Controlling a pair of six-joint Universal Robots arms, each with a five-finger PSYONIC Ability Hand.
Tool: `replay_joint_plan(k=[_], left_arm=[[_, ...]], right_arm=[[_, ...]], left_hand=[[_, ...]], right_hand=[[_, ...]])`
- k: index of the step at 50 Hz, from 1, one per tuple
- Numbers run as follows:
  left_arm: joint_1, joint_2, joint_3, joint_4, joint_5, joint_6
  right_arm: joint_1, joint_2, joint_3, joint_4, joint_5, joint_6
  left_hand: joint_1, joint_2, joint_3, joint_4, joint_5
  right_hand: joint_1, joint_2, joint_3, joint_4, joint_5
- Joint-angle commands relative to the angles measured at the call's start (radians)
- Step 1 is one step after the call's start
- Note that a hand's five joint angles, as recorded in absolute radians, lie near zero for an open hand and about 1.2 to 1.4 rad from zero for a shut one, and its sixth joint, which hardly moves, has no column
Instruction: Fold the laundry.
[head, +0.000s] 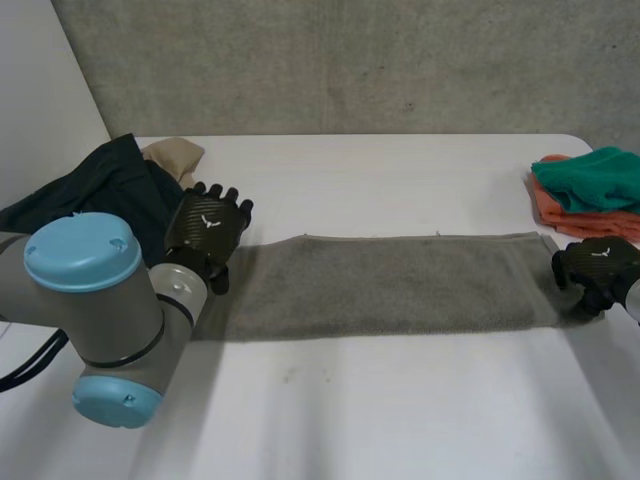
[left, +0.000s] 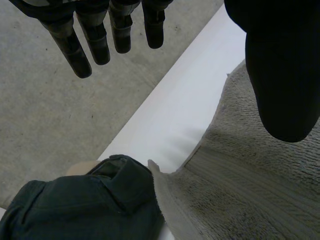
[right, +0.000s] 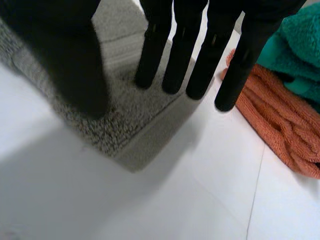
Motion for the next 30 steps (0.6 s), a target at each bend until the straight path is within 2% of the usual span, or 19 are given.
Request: replay_joint_plan(k=[1,7,12,13,15,16,19,20,24,30], left_arm=[[0.001,0.001,0.002,0.0,0.0,0.003],[0.001,0.008,0.002,0.0,0.0,0.003],[0.001,0.042,-0.001,0.0,0.0,-0.001],[0.001,0.045,-0.001,0.0,-0.002,-0.001],[0.001,0.048,-0.002,0.0,-0.002,-0.001],[0.001,0.051,-0.004,0.0,-0.002,-0.002],[0.001,0.056,-0.013,0.0,0.0,-0.002],[0.001,0.056,-0.015,0.0,0.0,-0.002],[-0.001,0.056,-0.022,0.0,0.0,-0.005],[-0.002,0.058,-0.024,0.0,0.0,-0.025]], right_arm=[[-0.015,0.028,-0.026,-0.011,0.029,-0.04],[-0.093,0.011,-0.033,-0.012,0.065,-0.066],[-0.147,-0.002,-0.046,-0.003,0.043,-0.073],[-0.149,-0.003,-0.041,-0.003,0.035,-0.075],[-0.147,-0.011,-0.026,-0.003,0.01,-0.075],[-0.15,-0.021,-0.012,0.0,-0.025,-0.076],[-0.156,-0.045,0.017,0.0,-0.097,-0.058],[-0.156,-0.058,0.039,-0.003,-0.152,-0.055],[-0.153,-0.069,0.082,-0.005,-0.238,-0.035],[-0.152,-0.065,0.099,-0.011,-0.246,-0.032]], left_hand=[[-0.029,-0.032,-0.037,-0.029,-0.05],[-0.029,-0.032,-0.037,-0.029,-0.05],[-0.029,-0.032,-0.037,-0.029,-0.05],[-0.029,-0.032,-0.037,-0.029,-0.05],[-0.029,-0.032,-0.037,-0.029,-0.05],[-0.029,-0.032,-0.037,-0.029,-0.05],[-0.029,-0.032,-0.037,-0.029,-0.05],[-0.029,-0.032,-0.037,-0.029,-0.05],[-0.029,-0.032,-0.037,-0.029,-0.05],[-0.029,-0.032,-0.037,-0.029,-0.05]], right_hand=[[0.466,0.479,0.485,0.485,0.485],[0.466,0.479,0.485,0.485,0.485],[0.466,0.479,0.485,0.485,0.485],[0.185,0.198,0.204,0.205,0.204],[-0.522,-0.509,-0.503,-0.503,-0.503],[-0.607,-0.594,-0.588,-0.587,-0.587],[-0.602,-0.589,-0.583,-0.582,-0.582],[-0.602,-0.589,-0.583,-0.582,-0.582],[-0.581,-0.568,-0.562,-0.562,-0.562],[-0.473,-0.459,-0.454,-0.453,-0.453]])
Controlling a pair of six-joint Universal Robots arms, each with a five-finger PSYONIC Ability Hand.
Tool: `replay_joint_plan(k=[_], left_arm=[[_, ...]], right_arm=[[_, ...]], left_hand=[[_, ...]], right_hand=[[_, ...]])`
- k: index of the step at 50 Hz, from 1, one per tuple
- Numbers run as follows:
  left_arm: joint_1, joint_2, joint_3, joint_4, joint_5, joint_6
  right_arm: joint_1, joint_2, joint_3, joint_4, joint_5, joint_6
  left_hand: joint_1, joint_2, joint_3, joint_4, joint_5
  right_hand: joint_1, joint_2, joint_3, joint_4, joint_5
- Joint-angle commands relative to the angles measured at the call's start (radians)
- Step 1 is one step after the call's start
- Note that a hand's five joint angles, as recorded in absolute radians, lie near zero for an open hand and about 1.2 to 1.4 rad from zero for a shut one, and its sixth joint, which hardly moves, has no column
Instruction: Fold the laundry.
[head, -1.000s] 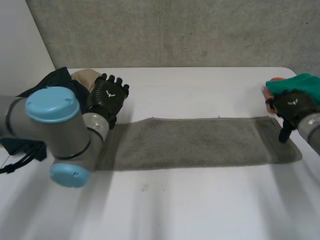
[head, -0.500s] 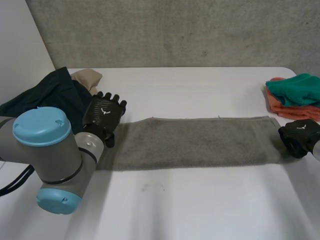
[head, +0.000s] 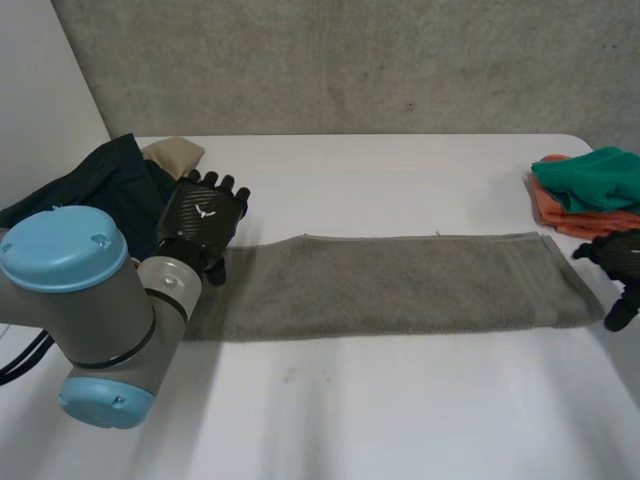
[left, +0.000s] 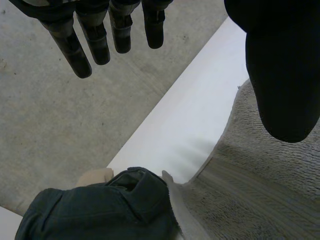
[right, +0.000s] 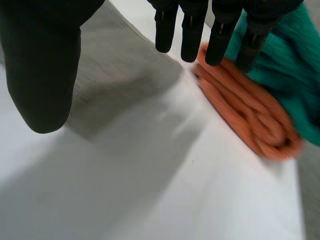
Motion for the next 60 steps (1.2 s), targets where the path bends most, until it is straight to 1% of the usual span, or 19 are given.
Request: replay_joint_plan(k=[1,8,11,17,18,19,26,32,33,36,38,40,41,44,47,53,55,56,60], left_arm=[[-0.002,0.0,-0.007,0.0,0.0,-0.025],[-0.001,0.0,-0.01,0.0,0.002,-0.037],[-0.001,-0.001,-0.01,0.0,0.005,-0.037],[-0.001,-0.001,-0.011,0.0,0.022,-0.038],[-0.001,-0.001,-0.011,0.0,0.022,-0.038],[-0.001,-0.001,-0.011,0.0,0.022,-0.038],[0.001,0.003,-0.011,-0.001,0.022,-0.04],[0.002,0.025,-0.011,-0.002,0.022,-0.04],[0.002,0.026,-0.011,-0.002,0.022,-0.04],[0.002,0.031,-0.011,-0.002,0.022,-0.041],[0.002,0.037,-0.011,-0.002,0.022,-0.041],[0.002,0.042,-0.011,-0.002,0.02,-0.041],[0.002,0.046,-0.011,-0.002,0.02,-0.041],[0.005,0.06,-0.011,-0.003,0.02,-0.041],[0.007,0.083,-0.015,-0.003,0.017,-0.043],[0.016,0.14,-0.041,-0.006,0.017,-0.064],[0.021,0.154,-0.051,-0.005,0.017,-0.075],[0.024,0.16,-0.057,-0.006,0.017,-0.08],[0.033,0.177,-0.082,-0.008,0.019,-0.097]], right_arm=[[0.005,-0.003,0.044,-0.011,-0.071,0.012],[0.008,0.037,0.041,-0.052,-0.073,0.009],[0.011,0.049,0.041,-0.092,-0.07,0.009],[0.011,0.08,0.026,-0.113,-0.07,0.009],[0.011,0.087,0.023,-0.113,-0.07,0.001],[0.009,0.09,0.018,-0.116,-0.063,-0.002],[0.0,0.078,0.012,-0.121,-0.01,-0.008],[-0.084,0.0,-0.039,-0.13,0.052,-0.146],[-0.101,-0.015,-0.048,-0.129,0.08,-0.187],[-0.109,-0.02,-0.062,-0.13,0.121,-0.229],[-0.078,-0.031,-0.065,-0.129,0.142,-0.238],[-0.025,-0.052,-0.066,-0.132,0.141,-0.23],[0.061,-0.075,-0.069,-0.144,0.135,-0.217],[0.164,-0.1,-0.074,-0.162,0.127,-0.174],[0.308,-0.117,-0.069,-0.205,0.124,-0.126],[0.666,-0.109,-0.082,-0.306,0.121,-0.117],[0.745,-0.091,-0.085,-0.34,0.116,-0.118],[0.816,-0.053,-0.092,-0.374,0.112,-0.12],[0.974,0.076,-0.135,-0.418,0.104,-0.121]], left_hand=[[-0.029,-0.032,-0.037,-0.029,-0.05],[-0.029,-0.032,-0.037,-0.029,-0.05],[-0.029,-0.032,-0.037,-0.029,-0.05],[-0.029,-0.032,-0.037,-0.029,-0.05],[-0.029,-0.032,-0.037,-0.029,-0.05],[-0.029,-0.032,-0.037,-0.029,-0.05],[-0.029,-0.032,-0.037,-0.029,-0.05],[-0.029,-0.032,-0.037,-0.029,-0.05],[-0.029,-0.032,-0.037,-0.029,-0.05],[-0.029,-0.032,-0.037,-0.029,-0.05],[-0.029,-0.032,-0.037,-0.029,-0.05],[-0.029,-0.032,-0.037,-0.029,-0.05],[-0.029,-0.032,-0.037,-0.029,-0.05],[-0.029,-0.032,-0.037,-0.029,-0.05],[-0.029,-0.032,-0.037,-0.029,-0.05],[-0.029,-0.032,-0.037,-0.029,-0.05],[-0.029,-0.032,-0.037,-0.029,-0.05],[-0.029,-0.032,-0.037,-0.029,-0.05],[-0.029,-0.032,-0.037,-0.029,-0.05]], right_hand=[[0.13,0.141,0.143,0.151,0.164],[0.227,0.238,0.24,0.248,0.261],[0.338,0.349,0.352,0.359,0.372],[0.843,0.854,0.856,0.864,0.876],[1.015,1.026,1.029,1.036,1.049],[1.042,1.053,1.055,1.063,1.076],[1.042,1.053,1.056,1.063,1.076],[1.042,1.053,1.056,1.063,1.076],[1.042,1.053,1.056,1.063,1.076],[1.042,1.053,1.056,1.063,1.076],[1.042,1.053,1.056,1.063,1.076],[1.042,1.053,1.056,1.063,1.076],[1.042,1.053,1.056,1.063,1.076],[1.042,1.053,1.056,1.063,1.076],[1.042,1.053,1.056,1.063,1.076],[1.042,1.053,1.056,1.063,1.076],[1.042,1.053,1.056,1.063,1.076],[1.042,1.053,1.056,1.063,1.076],[1.042,1.053,1.056,1.063,1.076]])
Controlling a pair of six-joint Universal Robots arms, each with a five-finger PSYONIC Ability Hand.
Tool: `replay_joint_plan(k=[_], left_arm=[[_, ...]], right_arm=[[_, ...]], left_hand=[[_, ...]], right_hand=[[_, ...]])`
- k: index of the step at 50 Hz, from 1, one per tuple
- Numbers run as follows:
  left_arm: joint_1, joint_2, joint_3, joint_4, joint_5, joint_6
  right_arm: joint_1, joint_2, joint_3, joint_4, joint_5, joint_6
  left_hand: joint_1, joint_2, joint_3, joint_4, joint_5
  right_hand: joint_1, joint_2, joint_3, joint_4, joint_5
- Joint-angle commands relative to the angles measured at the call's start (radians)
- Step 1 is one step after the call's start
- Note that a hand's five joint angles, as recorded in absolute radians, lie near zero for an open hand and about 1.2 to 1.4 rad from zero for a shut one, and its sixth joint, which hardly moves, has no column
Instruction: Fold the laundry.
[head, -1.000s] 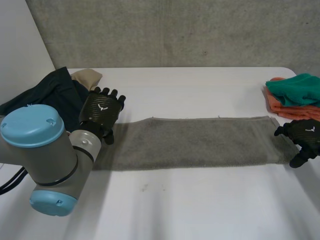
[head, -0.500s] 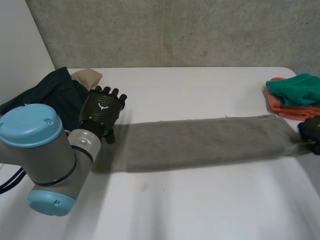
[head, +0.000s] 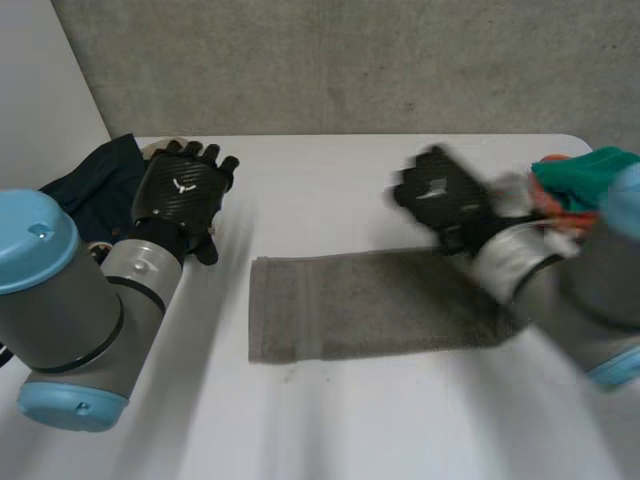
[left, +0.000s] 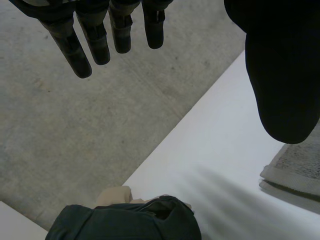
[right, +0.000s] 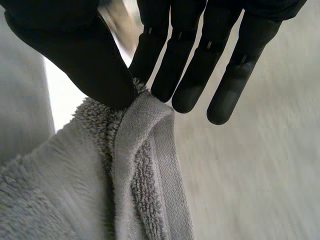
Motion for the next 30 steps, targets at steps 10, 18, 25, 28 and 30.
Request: replay_joint_plan(k=[10,18,25,28,30], left_arm=[[0.018,0.034,-0.072,-0.005,0.003,-0.033],[0.005,0.033,-0.045,0.002,0.005,-0.033],[-0.097,-0.009,0.026,0.005,0.005,-0.033],[-0.154,-0.088,0.07,0.004,-0.001,-0.033],[-0.182,-0.124,0.095,0.001,-0.006,-0.034]], right_arm=[[0.406,0.291,-0.094,-0.072,0.015,-0.032],[0.305,0.128,0.003,-0.069,0.105,0.163],[0.106,0.018,0.113,0.014,0.179,0.376],[0.066,0.016,0.15,0.077,0.181,0.387],[0.037,0.021,0.179,0.103,0.184,0.376]], left_hand=[[-0.029,-0.032,-0.037,-0.029,-0.05],[-0.029,-0.032,-0.037,-0.029,-0.05],[-0.029,-0.032,-0.037,-0.029,-0.05],[-0.029,-0.032,-0.037,-0.029,-0.05],[-0.029,-0.032,-0.037,-0.029,-0.05]], right_hand=[[0.024,-0.043,-0.055,-0.063,-0.017],[-0.879,-0.946,-0.958,-0.966,-0.921],[-0.864,-0.932,-0.943,-0.951,-0.906],[-0.82,-0.888,-0.899,-0.908,-0.862],[-0.777,-0.844,-0.856,-0.864,-0.818]])
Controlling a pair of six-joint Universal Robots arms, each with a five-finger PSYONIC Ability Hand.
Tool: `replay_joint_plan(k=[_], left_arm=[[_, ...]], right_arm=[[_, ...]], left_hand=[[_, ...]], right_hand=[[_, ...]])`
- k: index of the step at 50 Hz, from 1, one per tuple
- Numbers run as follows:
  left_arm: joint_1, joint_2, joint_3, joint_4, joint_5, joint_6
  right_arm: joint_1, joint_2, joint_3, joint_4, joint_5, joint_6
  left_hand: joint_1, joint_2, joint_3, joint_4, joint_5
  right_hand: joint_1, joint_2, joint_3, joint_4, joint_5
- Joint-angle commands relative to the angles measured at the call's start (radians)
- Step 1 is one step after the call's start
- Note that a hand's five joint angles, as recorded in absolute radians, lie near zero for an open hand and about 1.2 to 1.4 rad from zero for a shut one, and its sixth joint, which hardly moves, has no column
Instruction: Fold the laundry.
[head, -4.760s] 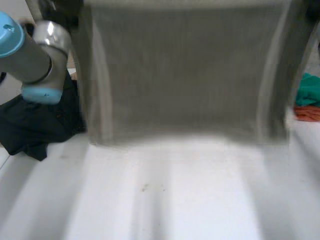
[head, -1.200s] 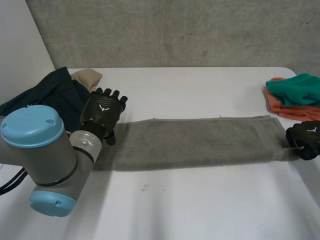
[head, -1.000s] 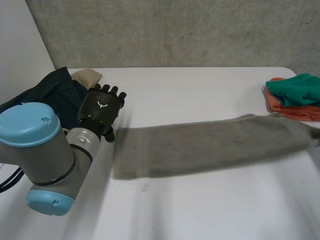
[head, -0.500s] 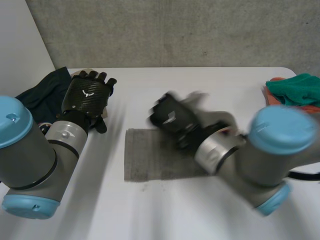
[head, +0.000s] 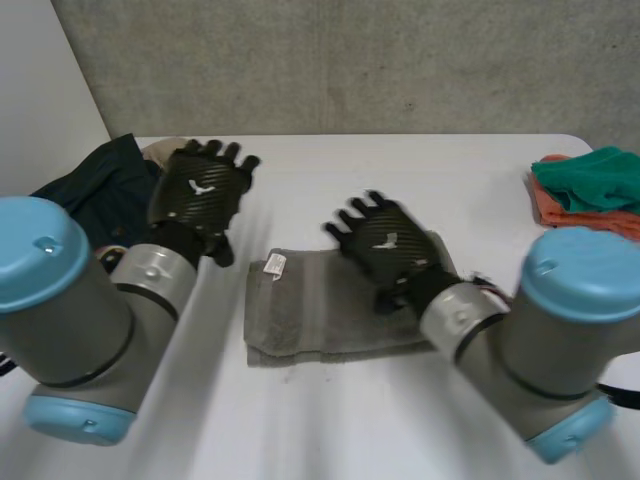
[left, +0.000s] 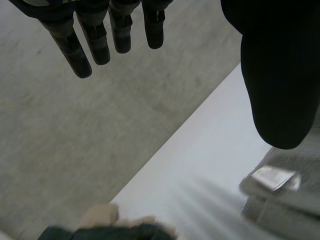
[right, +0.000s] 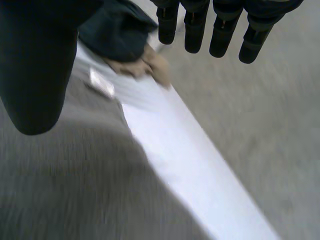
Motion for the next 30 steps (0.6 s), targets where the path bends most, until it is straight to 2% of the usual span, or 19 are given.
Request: replay_joint_plan(k=[1,6,7,9,14,17,20,24,27,30], left_arm=[[-0.142,-0.153,0.105,-0.004,-0.012,-0.002],[-0.162,-0.183,0.111,-0.005,-0.015,-0.003],[-0.162,-0.181,0.108,-0.005,-0.014,-0.003],[-0.162,-0.172,0.101,-0.008,-0.015,-0.002],[-0.15,-0.146,0.082,-0.012,-0.017,0.0],[-0.127,-0.094,0.064,-0.012,-0.017,0.0],[-0.087,-0.051,0.038,-0.013,-0.017,-0.002],[-0.05,0.009,-0.001,-0.012,-0.02,-0.002],[-0.026,0.035,-0.028,-0.012,-0.021,-0.005],[-0.009,0.049,-0.042,-0.012,-0.033,-0.017]], right_arm=[[-0.134,-0.011,0.105,0.125,0.021,0.046],[-0.197,0.051,0.12,0.122,0.053,-0.006],[-0.221,0.067,0.116,0.117,0.08,-0.049],[-0.246,0.074,0.109,0.111,0.111,-0.096],[-0.272,0.057,0.085,0.053,0.154,-0.239],[-0.182,0.014,0.051,0.011,0.146,-0.281],[-0.015,-0.014,-0.001,-0.015,0.136,-0.275],[0.142,0.049,-0.042,-0.043,0.067,-0.279],[0.219,0.132,-0.058,-0.047,-0.013,-0.293],[0.245,0.164,-0.059,-0.047,-0.061,-0.304]], left_hand=[[-0.029,-0.032,-0.037,-0.029,-0.05],[-0.029,-0.032,-0.037,-0.029,-0.05],[-0.029,-0.032,-0.037,-0.029,-0.05],[-0.029,-0.032,-0.037,-0.029,-0.05],[-0.029,-0.032,-0.037,-0.029,-0.05],[-0.029,-0.032,-0.037,-0.029,-0.05],[-0.029,-0.032,-0.037,-0.029,-0.05],[-0.029,-0.032,-0.037,-0.029,-0.05],[-0.029,-0.032,-0.037,-0.029,-0.05],[-0.029,-0.032,-0.037,-0.029,-0.05]], right_hand=[[0.094,0.109,0.107,0.104,0.126],[0.402,0.417,0.415,0.412,0.434],[0.713,0.729,0.726,0.724,0.746],[1.125,1.14,1.137,1.135,1.157],[1.127,1.142,1.139,1.137,1.159],[1.127,1.142,1.139,1.137,1.159],[1.127,1.142,1.139,1.137,1.159],[1.127,1.142,1.139,1.137,1.159],[1.127,1.142,1.139,1.137,1.159],[1.127,1.142,1.139,1.137,1.159]])
